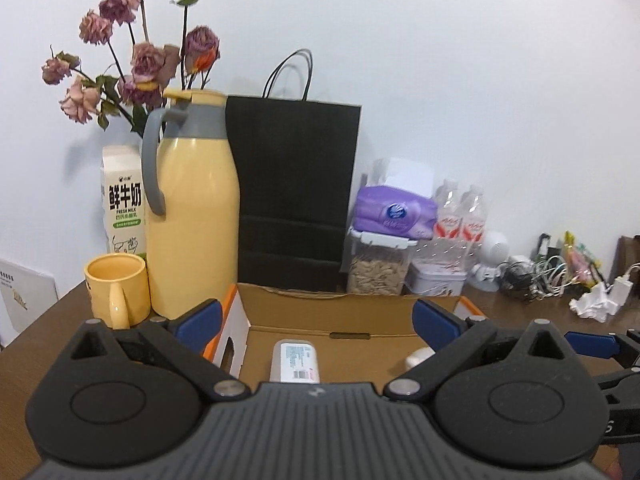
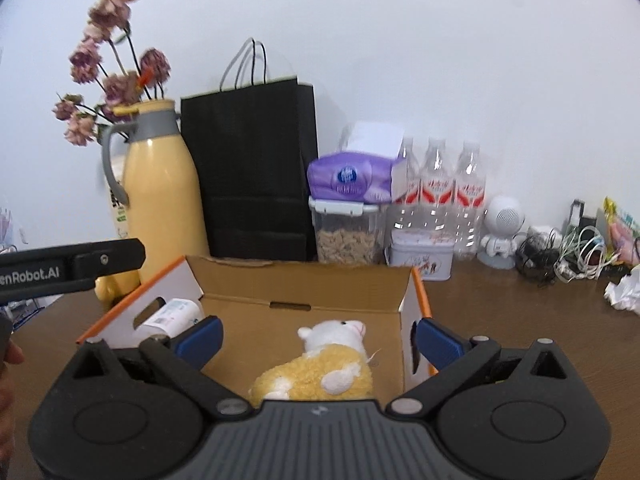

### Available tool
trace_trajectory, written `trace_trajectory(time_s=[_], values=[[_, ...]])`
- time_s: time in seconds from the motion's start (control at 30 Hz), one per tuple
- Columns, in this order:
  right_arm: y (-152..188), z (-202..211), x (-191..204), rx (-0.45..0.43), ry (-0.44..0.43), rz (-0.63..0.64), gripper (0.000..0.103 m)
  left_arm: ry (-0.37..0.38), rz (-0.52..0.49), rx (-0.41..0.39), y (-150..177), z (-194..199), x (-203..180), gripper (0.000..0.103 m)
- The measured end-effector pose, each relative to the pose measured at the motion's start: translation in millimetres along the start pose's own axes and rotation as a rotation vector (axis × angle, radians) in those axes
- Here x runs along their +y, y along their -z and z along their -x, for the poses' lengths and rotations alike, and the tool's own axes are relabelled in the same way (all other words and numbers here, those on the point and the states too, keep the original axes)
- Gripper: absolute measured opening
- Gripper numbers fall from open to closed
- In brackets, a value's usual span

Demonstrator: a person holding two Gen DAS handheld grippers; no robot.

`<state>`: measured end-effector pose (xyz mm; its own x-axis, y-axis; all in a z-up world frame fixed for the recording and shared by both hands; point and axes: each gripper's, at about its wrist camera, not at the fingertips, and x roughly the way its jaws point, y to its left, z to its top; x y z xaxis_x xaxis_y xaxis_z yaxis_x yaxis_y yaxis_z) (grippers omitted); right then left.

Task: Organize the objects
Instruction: 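Lower the swab container and sheep plush into the box, open both grippers, then grasp the red rose with the right gripper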

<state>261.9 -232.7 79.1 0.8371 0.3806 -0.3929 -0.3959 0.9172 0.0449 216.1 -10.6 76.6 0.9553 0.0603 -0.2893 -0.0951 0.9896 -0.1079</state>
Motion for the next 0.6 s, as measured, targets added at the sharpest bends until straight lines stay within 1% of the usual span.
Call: trace_trajectory(time_s=[0.13,0.23,0.37,0.6], values=[[3.2,24.0,-3.3,-0.021,-0.006,0.012,0.103,0.023,-0.020,-0.020,-0.3,21.2,-1.4,0.103],[8.6,38.2,-6.6,-0.023,0.000,0.018,0.103,0.026,-0.020,-0.032,1.9,36.7,2.0,0.103],[18.9,51.4,-10.7,-0.003,0.008,0.033,0.103,0.018,-0.005,-0.022,6.3,51.4,10.1,0.103],[44.2,64.0,-22.7,0.056,0.029,0.026,0.103,-0.025,-0.009,0.014,16.2,66.8,24.5,0.103]])
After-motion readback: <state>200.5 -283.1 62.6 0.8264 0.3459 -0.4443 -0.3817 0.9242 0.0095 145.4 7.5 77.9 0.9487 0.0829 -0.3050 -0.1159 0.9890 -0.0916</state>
